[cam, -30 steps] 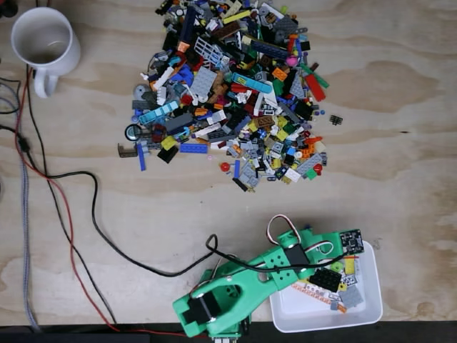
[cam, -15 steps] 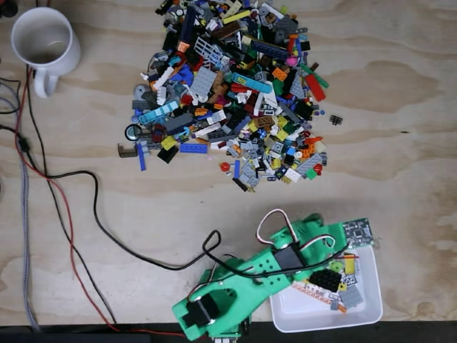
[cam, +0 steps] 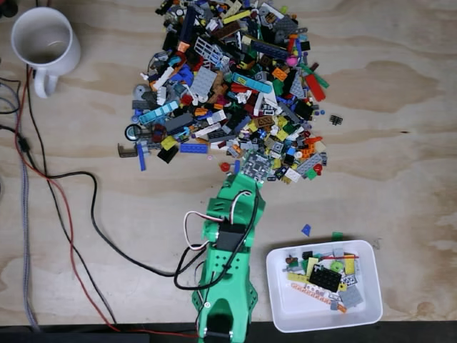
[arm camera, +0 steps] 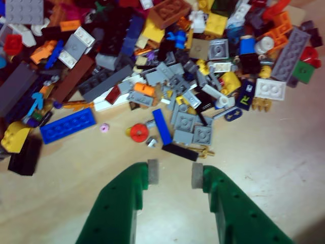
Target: Find the closest Lego and put it in the bin.
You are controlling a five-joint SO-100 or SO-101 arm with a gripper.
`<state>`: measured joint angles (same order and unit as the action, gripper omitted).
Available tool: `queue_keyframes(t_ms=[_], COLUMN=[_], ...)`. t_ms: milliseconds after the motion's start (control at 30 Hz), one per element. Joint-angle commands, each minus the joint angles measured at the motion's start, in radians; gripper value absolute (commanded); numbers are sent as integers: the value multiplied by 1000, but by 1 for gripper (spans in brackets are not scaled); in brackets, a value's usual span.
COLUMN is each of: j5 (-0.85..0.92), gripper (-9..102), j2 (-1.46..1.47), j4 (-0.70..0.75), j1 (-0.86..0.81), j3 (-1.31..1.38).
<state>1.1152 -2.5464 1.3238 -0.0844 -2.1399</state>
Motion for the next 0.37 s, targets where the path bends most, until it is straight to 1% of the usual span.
queue_keyframes(t_ms=[0, 133, 333], j5=[-31, -40, -54], gripper=[12, 12, 12], j2=[26, 69, 83], j4=[-55, -84, -87], j1=[115, 147, 163], j3=[11, 20, 14])
